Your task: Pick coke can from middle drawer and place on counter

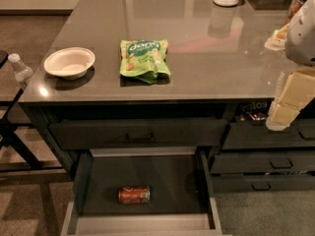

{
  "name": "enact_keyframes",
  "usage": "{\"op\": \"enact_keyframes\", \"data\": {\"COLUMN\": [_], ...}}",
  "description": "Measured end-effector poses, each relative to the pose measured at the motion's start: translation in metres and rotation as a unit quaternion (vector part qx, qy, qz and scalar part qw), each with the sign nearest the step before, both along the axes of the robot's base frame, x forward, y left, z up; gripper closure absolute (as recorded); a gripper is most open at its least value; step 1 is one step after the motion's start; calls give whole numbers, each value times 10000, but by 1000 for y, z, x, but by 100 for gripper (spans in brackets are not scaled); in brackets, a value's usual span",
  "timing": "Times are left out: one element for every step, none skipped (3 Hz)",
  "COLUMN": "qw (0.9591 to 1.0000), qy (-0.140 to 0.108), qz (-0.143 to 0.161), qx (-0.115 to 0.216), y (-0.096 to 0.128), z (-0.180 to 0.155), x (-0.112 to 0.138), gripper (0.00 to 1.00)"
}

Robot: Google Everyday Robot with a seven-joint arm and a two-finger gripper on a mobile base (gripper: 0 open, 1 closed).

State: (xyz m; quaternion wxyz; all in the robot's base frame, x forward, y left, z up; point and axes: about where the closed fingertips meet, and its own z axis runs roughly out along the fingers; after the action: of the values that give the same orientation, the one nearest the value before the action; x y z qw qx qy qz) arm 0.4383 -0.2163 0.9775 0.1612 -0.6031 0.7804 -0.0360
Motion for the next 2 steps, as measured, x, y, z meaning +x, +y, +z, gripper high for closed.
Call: {"op": "enact_keyframes", "data": {"qw": [10000,9995], "qy": [-49,52], "qz": [-25,-46], "qx": [1,297], "y": [2,17], "z": [-1,-29], "x": [-1,-8], "gripper": [0,0]}}
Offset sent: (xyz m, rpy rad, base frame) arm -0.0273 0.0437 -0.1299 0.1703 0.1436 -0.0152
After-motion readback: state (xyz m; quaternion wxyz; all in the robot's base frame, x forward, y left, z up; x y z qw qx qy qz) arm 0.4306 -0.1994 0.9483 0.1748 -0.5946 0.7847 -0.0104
